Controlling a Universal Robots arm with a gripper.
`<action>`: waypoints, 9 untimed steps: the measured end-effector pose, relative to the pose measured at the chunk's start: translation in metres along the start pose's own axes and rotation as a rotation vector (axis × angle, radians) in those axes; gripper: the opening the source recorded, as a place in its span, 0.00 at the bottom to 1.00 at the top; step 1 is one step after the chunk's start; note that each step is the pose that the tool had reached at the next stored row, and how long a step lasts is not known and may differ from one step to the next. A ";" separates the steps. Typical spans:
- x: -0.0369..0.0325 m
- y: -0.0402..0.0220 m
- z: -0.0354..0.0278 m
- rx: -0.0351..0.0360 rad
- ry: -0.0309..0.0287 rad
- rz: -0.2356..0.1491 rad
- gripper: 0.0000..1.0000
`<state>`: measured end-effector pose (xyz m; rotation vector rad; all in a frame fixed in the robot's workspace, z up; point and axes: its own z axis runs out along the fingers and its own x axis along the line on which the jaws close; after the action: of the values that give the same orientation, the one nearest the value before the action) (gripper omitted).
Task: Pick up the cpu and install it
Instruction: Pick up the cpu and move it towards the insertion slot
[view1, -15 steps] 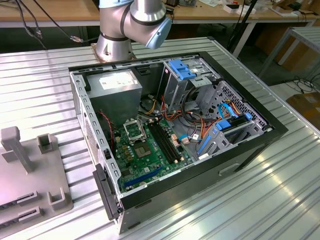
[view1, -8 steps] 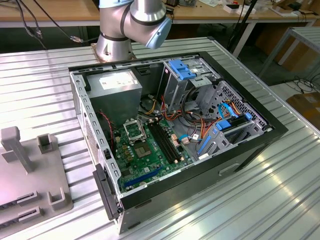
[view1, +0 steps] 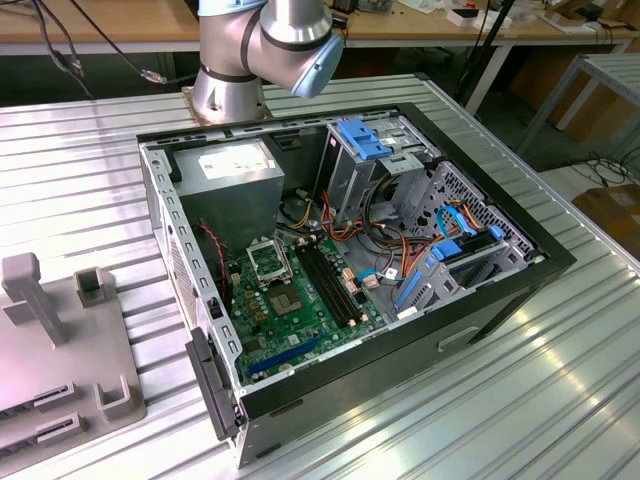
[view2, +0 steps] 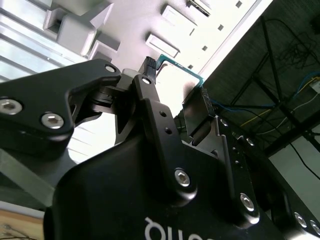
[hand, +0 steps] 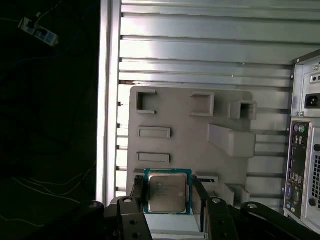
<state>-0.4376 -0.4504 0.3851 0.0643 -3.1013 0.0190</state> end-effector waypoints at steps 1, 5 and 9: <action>0.0000 0.0000 -0.0011 0.0000 0.0000 0.000 0.47; 0.0000 -0.0001 -0.0042 -0.0007 0.0003 0.000 0.47; 0.0000 -0.0001 -0.0074 -0.0016 0.0007 0.000 0.47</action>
<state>-0.4373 -0.4504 0.3926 0.0643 -3.1005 0.0166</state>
